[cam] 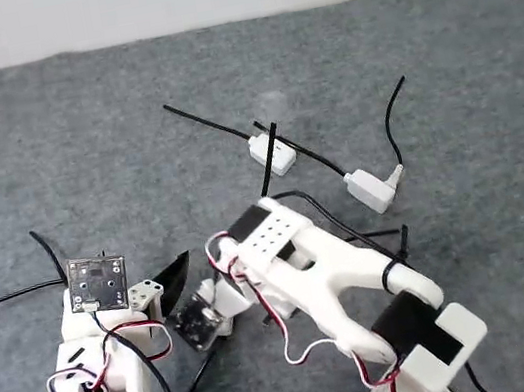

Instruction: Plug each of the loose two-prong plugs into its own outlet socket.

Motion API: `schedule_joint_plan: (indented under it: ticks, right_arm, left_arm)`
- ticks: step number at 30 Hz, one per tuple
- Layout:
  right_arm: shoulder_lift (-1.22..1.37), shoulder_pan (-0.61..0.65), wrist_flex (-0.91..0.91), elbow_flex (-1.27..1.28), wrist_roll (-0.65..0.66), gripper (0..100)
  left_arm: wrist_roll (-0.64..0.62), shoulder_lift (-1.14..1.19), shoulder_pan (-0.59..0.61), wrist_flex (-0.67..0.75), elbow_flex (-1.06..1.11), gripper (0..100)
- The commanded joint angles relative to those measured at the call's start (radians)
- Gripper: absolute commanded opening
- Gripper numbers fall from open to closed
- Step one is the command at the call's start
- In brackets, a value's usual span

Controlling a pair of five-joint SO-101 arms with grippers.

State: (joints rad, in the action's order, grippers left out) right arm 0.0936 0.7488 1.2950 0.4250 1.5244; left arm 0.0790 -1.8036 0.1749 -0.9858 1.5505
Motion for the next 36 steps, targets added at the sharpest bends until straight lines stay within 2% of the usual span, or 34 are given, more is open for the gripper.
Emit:
schedule_joint_plan:
  ticks: [1,7,16,21,28,36]
  right_arm:
    - [-0.008,0.033,0.097,-0.163,-0.084,0.9]
    - [-0.065,0.07,0.183,-0.339,-0.21,0.9]
    - [-0.133,0.119,0.199,-0.348,-0.318,0.9]
    - [-0.142,0.113,0.254,-0.351,-0.316,0.9]
    - [-0.143,0.111,0.294,-0.354,-0.315,0.9]
    - [-0.162,0.111,0.291,-0.377,-0.318,0.9]
  left_arm:
    - [0.006,-0.012,0.003,0.029,-0.005,41]
    - [0.002,-0.014,0.0,0.029,-0.015,41]
    - [-0.009,-0.014,0.02,0.028,-0.036,41]
    - [-0.054,-0.014,0.183,0.028,-0.099,41]
    - [-0.049,-0.014,0.413,0.026,-0.145,41]
    - [-0.054,-0.014,0.557,0.026,-0.148,41]
